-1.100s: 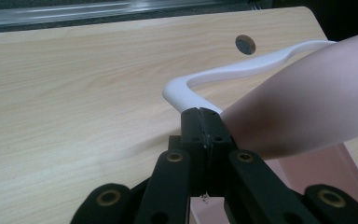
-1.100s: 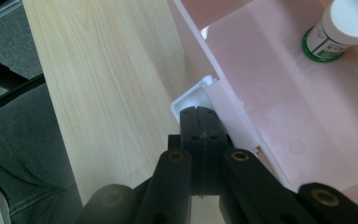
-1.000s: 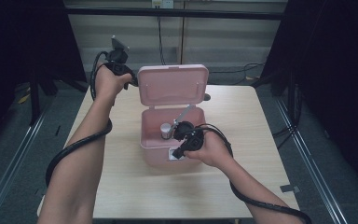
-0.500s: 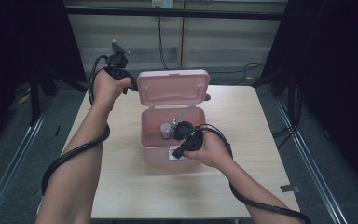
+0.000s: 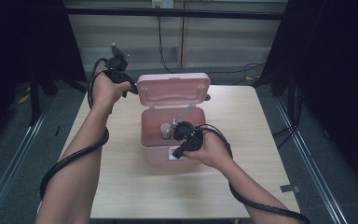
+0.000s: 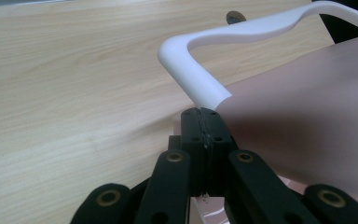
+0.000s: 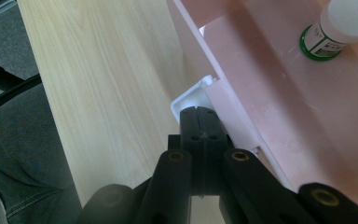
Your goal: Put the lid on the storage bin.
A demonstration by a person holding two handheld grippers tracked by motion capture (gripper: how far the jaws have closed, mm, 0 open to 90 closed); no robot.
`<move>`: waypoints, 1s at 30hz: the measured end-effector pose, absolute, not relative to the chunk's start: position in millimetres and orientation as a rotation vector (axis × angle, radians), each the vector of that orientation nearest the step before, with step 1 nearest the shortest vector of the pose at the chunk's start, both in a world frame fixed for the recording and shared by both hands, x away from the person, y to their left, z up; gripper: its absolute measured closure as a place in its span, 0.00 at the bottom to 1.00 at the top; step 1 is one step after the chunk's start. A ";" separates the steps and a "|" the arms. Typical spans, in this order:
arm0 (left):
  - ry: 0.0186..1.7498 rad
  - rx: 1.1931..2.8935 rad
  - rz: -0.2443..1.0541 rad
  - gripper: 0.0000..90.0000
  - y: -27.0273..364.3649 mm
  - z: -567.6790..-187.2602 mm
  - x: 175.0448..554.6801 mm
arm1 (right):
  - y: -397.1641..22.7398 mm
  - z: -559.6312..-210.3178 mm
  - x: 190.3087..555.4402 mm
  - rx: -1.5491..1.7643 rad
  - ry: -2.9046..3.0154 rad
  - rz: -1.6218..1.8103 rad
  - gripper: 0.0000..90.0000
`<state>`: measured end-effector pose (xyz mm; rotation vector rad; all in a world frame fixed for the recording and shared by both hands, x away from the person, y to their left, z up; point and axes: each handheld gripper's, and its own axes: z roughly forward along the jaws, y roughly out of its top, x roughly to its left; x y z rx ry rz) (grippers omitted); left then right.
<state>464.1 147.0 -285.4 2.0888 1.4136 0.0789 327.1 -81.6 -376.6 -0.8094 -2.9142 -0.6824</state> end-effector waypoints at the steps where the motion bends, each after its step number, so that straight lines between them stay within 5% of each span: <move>1: 1.416 2.085 0.077 0.99 146.9 -285.8 463.4 | -81.5 -376.6 326.9 -0.812 -2.913 -0.682 1.00; 30: 1.383 2.087 0.088 0.97 137.3 -268.8 466.7 | -81.8 -376.9 326.7 -0.818 -2.912 -0.691 1.00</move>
